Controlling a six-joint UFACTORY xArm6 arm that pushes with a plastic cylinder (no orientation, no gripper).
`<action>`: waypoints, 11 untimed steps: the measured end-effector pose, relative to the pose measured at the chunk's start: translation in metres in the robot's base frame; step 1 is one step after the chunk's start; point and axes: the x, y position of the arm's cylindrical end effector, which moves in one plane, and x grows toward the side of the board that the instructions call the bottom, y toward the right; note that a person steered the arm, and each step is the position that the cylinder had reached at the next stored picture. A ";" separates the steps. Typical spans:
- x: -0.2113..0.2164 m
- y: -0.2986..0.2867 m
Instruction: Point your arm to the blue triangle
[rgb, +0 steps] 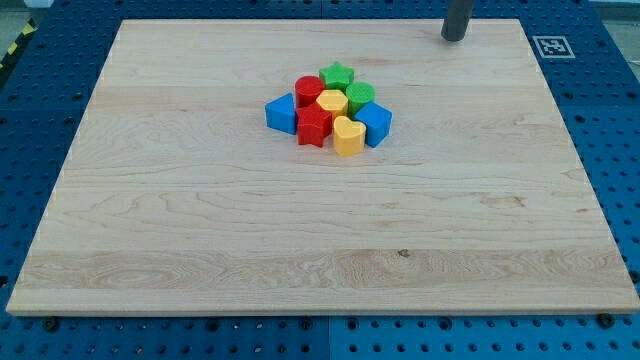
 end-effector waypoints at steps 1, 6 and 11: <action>0.004 0.000; 0.102 -0.268; 0.162 -0.251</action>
